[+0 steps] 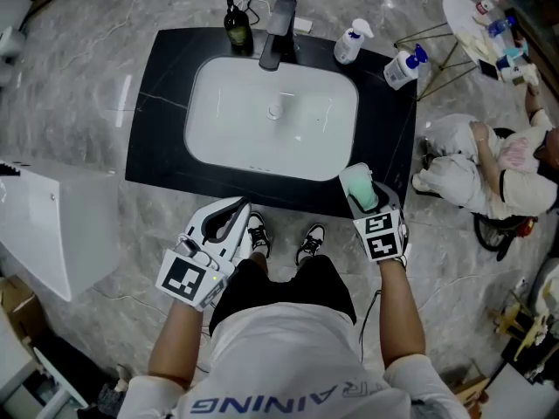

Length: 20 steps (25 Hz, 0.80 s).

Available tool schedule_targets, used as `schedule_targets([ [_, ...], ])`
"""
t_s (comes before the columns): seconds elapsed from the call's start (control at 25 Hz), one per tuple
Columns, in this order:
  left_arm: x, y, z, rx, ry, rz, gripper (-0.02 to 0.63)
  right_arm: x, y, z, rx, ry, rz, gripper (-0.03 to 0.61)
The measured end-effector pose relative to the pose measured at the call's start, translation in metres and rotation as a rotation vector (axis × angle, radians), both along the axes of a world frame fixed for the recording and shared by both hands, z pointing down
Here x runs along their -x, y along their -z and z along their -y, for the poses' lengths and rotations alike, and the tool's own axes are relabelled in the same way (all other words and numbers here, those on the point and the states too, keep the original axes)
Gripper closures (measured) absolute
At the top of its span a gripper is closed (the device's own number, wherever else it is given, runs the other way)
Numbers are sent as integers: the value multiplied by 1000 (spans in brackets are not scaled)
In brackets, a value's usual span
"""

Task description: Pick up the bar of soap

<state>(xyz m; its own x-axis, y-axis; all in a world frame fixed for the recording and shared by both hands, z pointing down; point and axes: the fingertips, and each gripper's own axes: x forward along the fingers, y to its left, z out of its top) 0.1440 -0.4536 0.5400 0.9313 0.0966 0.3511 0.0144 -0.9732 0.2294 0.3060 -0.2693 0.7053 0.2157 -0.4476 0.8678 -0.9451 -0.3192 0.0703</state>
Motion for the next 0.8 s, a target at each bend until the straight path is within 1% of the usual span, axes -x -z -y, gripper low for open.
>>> schedule_targets([
  [0.24,-10,19,-3,-21,-24,-36,603,-10,65,15,-227,-64,-80,321],
  [0.4,-19,38,-8,-48,-50,-65,603,-12,115,22,-329,-69,-142,322],
  [0.6,-30,65,-10,-83,-66,-115,603,-7,175,26,-484,-84,-165,322],
  [0.8,-37,90,-15,-106,-87,-163,603,3,231,26,-591,-79,-198,322],
])
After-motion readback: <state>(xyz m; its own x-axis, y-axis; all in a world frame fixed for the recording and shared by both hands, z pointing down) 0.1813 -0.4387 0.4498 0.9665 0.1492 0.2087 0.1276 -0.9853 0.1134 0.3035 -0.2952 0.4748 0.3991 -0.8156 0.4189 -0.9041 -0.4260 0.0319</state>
